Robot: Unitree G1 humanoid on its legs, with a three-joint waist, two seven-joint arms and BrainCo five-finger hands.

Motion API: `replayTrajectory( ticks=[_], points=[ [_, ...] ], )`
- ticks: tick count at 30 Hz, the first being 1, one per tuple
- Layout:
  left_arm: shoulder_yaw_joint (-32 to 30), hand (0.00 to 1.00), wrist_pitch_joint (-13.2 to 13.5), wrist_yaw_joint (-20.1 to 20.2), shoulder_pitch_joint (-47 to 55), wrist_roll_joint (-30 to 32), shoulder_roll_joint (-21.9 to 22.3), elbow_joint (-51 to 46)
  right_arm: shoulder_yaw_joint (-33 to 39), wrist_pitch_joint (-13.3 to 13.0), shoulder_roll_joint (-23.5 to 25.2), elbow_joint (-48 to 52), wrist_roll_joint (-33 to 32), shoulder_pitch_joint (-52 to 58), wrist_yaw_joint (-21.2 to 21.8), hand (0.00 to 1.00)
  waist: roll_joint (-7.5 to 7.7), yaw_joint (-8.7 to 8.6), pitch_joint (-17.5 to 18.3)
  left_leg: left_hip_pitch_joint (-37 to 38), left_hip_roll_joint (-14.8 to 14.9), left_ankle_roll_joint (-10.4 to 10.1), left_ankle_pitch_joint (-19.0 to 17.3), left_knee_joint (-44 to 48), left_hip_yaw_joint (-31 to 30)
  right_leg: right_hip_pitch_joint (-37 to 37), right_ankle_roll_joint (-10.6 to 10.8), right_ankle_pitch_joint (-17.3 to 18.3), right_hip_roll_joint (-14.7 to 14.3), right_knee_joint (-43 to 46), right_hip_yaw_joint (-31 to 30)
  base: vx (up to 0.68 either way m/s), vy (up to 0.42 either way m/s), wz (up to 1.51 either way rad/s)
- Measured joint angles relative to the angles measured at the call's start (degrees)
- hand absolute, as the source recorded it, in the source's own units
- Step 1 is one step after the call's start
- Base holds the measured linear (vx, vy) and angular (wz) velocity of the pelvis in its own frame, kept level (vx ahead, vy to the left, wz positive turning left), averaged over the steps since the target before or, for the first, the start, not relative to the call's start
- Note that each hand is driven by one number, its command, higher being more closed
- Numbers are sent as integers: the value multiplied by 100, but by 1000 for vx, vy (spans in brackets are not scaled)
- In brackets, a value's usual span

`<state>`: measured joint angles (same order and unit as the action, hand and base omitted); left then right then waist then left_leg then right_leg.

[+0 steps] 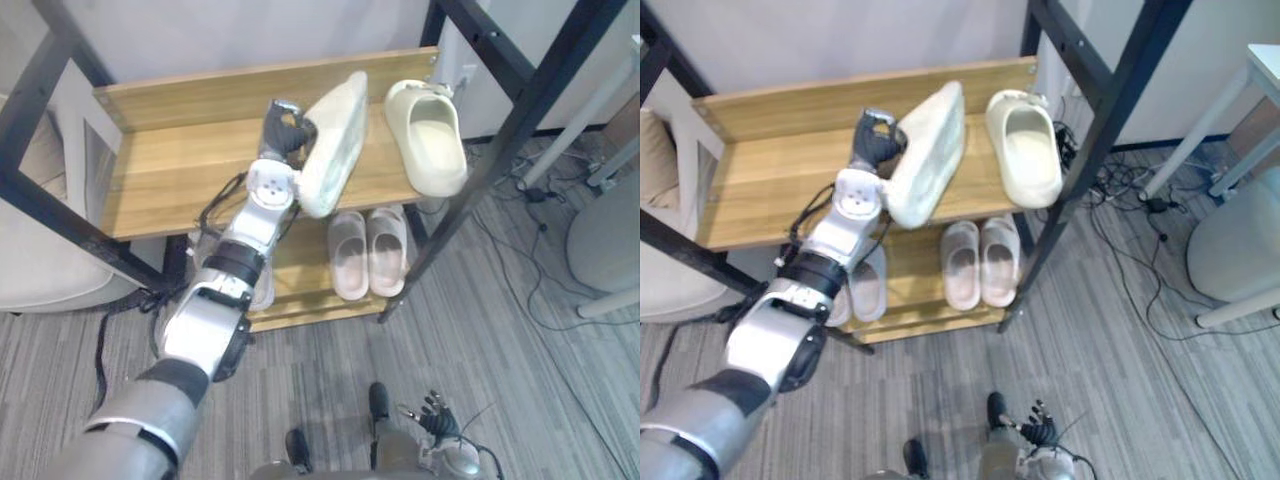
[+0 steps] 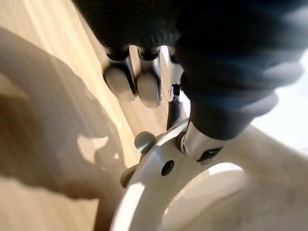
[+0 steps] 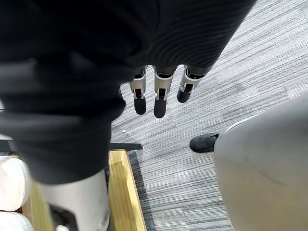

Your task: Organize the slippers on the shoe rack

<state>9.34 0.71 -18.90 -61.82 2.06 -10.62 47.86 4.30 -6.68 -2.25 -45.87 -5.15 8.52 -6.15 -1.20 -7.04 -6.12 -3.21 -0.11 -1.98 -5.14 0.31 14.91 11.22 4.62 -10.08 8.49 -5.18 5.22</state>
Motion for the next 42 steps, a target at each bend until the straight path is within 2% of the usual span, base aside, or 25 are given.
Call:
replayTrajectory(
  ticks=[4, 17, 21, 22, 36, 42],
  points=[
    [-69, 100, -9, 1, 26, 2, -30, 131, 0, 2, 0, -8, 3, -2, 1, 0, -6, -4, 1, 98, 4, 0, 0, -15, -45, -109, -30, 21, -4, -11, 52, 0, -13, 5],
    [-164, 100, -14, -11, 52, 159, -561, 85, -7, -7, -3, -13, 1, -2, 48, 0, -13, -4, 5, 24, 6, 0, 0, -1, -109, -69, -24, 22, 5, 0, 75, 1, -6, 2],
    [-300, 100, -16, -120, 127, 242, -713, 85, -5, -7, -6, -13, 1, -2, 47, 0, -15, 6, 4, 25, 5, 1, 1, 7, -114, -74, -26, 23, 4, -1, 89, 0, 0, 0],
    [-332, 0, -17, -125, 155, 242, -742, 85, -5, -7, -6, -12, 1, -3, 47, 0, -17, 6, 3, 25, 5, 1, 1, 9, -115, -75, -26, 23, 3, -2, 90, 0, 0, 0],
    [-517, 0, -48, -240, 227, 291, -823, -157, -8, -7, -14, -8, 2, -8, 48, 0, -36, 7, -8, -1, 7, 1, 1, 5, -122, -50, -27, 25, -1, -2, 95, 0, 0, 0],
    [-495, 0, -48, -241, 227, 231, -707, -234, -9, -6, -25, -18, 3, -13, 50, 0, -55, 8, -11, 17, 8, 1, 1, 6, -147, -80, -48, 39, 8, -1, 93, 0, 0, 2]
  ],
)
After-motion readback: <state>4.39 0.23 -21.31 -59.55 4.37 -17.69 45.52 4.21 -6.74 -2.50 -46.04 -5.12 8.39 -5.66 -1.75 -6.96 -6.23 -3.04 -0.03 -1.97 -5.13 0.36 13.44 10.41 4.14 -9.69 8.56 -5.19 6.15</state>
